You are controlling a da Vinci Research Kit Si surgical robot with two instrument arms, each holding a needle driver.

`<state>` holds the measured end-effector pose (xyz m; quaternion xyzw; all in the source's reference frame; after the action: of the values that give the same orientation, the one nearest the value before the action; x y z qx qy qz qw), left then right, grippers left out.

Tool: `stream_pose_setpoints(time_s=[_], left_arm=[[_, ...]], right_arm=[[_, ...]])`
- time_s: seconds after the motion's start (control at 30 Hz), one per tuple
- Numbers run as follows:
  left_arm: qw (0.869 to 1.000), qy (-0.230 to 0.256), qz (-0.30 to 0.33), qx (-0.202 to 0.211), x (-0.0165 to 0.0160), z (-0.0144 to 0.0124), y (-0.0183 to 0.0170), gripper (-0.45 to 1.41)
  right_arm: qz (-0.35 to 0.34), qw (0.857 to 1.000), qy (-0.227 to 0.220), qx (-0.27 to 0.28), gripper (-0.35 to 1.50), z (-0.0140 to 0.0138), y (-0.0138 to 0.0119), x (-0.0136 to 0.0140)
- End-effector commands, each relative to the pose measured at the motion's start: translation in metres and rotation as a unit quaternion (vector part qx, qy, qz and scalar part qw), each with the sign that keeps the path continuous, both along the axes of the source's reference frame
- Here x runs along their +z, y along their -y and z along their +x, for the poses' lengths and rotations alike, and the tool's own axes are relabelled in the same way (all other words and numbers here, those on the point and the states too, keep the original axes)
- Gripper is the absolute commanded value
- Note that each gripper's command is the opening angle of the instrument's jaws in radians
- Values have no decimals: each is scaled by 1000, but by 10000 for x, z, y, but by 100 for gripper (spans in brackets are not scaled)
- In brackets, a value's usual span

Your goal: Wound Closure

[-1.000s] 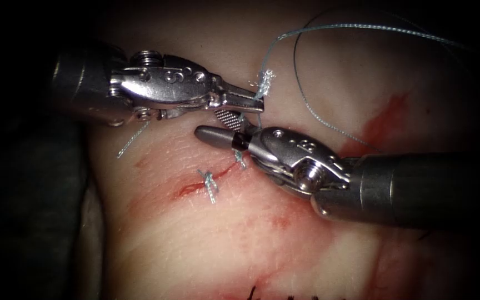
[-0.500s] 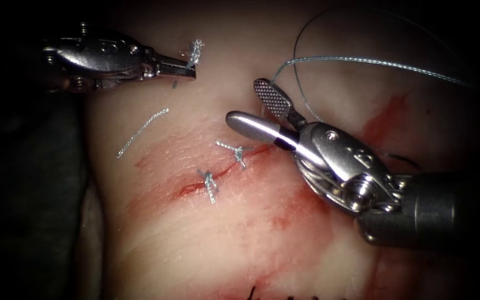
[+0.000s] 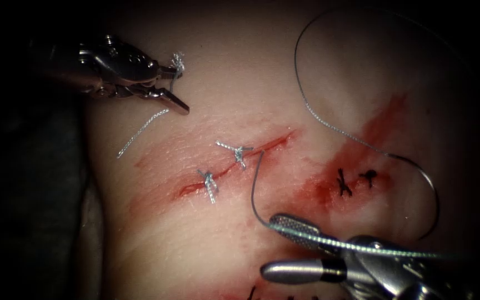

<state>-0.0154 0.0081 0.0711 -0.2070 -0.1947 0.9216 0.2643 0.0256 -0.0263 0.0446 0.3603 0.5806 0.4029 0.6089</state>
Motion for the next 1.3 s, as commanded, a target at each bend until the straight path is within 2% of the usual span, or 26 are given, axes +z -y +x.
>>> stream_pose_setpoints(time_s=[0.03, 0.1, 0.23, 0.27, 0.4, 0.47, 0.53, 0.6, 0.63, 0.67, 0.7, 0.8, 0.93, 1.1, 1.3], left_arm=[[1000, -2, 1, 1, 4, -5, 0, 128], [1000, -1, -2, -2, 1, -5, 0, 138], [1000, 13, -11, -6, -12, -6, -2, 140], [1000, 24, 0, 12, -20, -7, 1, 140], [998, 45, 28, 39, -23, -10, 13, 130], [996, 55, 63, 31, -20, -12, 21, 128], [992, 84, 88, 27, -17, -14, 26, 131], [985, 137, 101, 6, -14, -13, 27, 130], [982, 157, 100, -8, -12, -13, 26, 130], [975, 199, 90, -34, -9, -14, 21, 130], [975, 199, 90, -34, -9, -14, 21, 130], [967, 239, 73, -42, -4, -16, 14, 131], [967, 244, 54, -46, 10, -17, 13, 133], [961, 253, 72, -84, 33, -18, 24, 133], [959, 262, 76, -76, 52, -20, 35, 133]], right_arm=[[0, 1000, -3, -6, 131, 8, 6, 8], [-2, 1000, -1, -6, 133, 6, 7, 12], [-2, 1000, 1, -5, 133, 3, 6, 13], [-2, 1000, 1, -5, 133, 1, 6, 13], [-2, 1000, 1, -5, 133, 1, 6, 13], [-2, 1000, 1, -5, 133, 2, 6, 13], [-2, 1000, 2, -4, 133, 2, 6, 13], [-2, 1000, 2, -4, 131, 2, 7, 13], [-2, 1000, 2, -4, 131, 2, 7, 13], [-2, 1000, 2, -4, 131, 3, 7, 13], [-2, 1000, 2, -4, 131, 3, 7, 13], [-2, 1000, 2, -4, 131, 4, 7, 13], [-2, 1000, 2, -4, 131, 5, 8, 12], [-2, 1000, 2, -4, 131, 5, 9, 12], [1, 1000, 2, -4, 133, 6, 9, 11]])
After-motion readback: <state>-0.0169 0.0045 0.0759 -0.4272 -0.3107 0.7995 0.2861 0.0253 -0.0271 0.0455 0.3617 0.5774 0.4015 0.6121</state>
